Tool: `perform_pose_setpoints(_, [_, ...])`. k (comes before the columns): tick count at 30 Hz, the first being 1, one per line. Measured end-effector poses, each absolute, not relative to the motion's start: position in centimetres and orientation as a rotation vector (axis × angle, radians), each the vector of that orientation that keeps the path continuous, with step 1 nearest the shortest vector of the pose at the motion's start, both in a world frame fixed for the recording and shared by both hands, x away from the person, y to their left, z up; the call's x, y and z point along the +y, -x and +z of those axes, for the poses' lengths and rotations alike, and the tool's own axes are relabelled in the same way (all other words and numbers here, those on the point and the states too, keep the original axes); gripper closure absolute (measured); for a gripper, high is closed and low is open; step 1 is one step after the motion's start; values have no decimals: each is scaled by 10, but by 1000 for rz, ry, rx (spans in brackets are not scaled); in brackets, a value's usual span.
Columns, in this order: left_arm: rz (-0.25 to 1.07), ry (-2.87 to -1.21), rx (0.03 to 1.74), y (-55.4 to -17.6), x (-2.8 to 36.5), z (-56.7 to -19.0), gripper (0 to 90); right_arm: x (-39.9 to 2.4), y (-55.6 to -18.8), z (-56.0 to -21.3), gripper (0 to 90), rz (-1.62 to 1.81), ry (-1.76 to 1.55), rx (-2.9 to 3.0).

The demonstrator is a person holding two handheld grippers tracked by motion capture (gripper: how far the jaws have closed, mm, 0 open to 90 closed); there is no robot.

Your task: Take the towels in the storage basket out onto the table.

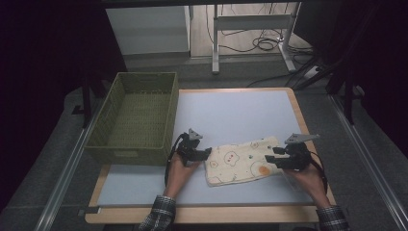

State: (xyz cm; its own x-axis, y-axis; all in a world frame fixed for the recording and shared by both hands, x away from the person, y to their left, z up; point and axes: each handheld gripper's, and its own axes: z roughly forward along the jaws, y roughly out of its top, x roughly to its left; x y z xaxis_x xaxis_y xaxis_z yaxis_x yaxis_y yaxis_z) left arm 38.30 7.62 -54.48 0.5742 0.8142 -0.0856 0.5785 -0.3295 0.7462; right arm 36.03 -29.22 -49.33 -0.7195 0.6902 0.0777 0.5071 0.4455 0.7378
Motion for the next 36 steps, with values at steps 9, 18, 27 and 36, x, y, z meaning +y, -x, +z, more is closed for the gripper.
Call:
perform_pose_setpoints(9, [393, -2041, 1110, -383, 76, -545, 338, -262, -343, -495, 466, 1151, -953, 2524])
perform_pose_setpoints(18, [394, -2043, 1108, -383, 76, -545, 338, -224, -333, -504, 499, 1164, -841, 2607])
perform_pose_setpoints(27, [393, -2050, 1107, -383, 77, -545, 338, -173, -321, -509, 611, 1207, -712, 2728])
perform_pose_setpoints(36, [397, -2054, 1100, -384, 77, -545, 338, -127, -311, -517, 627, 1205, -620, 2815])
